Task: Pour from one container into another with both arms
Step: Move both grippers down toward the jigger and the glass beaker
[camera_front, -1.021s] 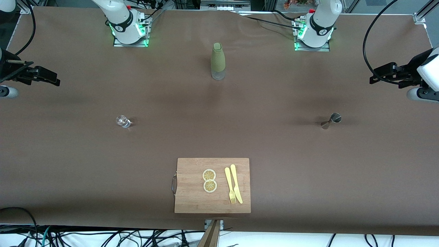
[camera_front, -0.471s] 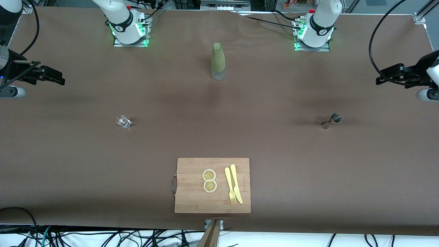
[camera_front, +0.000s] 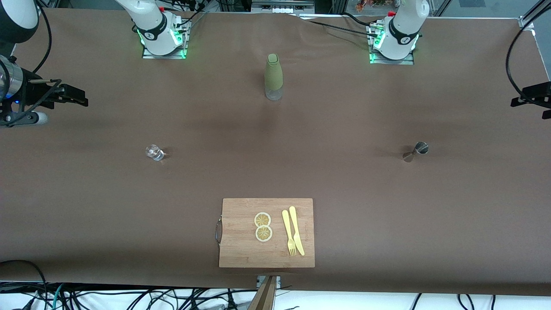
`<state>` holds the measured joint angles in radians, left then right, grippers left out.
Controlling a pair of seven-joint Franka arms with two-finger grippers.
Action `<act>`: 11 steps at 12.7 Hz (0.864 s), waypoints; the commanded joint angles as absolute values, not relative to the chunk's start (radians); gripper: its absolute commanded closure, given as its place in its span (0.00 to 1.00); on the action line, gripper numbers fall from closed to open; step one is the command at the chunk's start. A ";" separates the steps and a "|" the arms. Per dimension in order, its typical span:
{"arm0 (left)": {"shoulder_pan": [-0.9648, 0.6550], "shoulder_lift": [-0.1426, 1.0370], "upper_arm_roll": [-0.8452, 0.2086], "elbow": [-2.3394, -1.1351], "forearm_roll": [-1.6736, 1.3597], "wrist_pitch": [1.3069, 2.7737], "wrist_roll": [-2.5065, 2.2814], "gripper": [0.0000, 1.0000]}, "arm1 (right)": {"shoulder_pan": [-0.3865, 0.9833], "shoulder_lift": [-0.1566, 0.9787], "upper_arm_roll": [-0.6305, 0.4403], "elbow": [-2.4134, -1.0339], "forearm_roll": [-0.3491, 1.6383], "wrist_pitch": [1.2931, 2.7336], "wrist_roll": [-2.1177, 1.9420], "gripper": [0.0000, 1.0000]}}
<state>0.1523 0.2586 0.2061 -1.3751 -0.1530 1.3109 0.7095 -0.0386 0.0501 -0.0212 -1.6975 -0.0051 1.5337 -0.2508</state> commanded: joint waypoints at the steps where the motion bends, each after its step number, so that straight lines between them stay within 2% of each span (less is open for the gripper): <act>1: 0.207 0.325 0.257 -1.391 -0.288 1.307 0.991 0.00 | -0.051 0.052 -0.072 -1.746 0.018 1.580 -0.522 0.01; 4: 0.251 0.402 0.339 -1.462 -0.495 1.304 1.297 0.00 | -0.052 0.092 -0.141 -1.775 0.069 1.630 -0.858 0.01; 6: 0.284 0.458 0.354 -1.509 -0.593 1.304 1.501 0.00 | -0.054 0.145 -0.193 -1.781 0.145 1.651 -1.062 0.01; 8: 0.304 0.562 0.371 -1.532 -0.697 1.302 1.744 0.00 | -0.063 0.202 -0.230 -1.798 0.231 1.683 -1.246 0.01; 11: 0.321 0.670 0.380 -1.592 -0.819 1.308 2.022 0.00 | -0.135 0.303 -0.233 -1.831 0.424 1.712 -1.492 0.01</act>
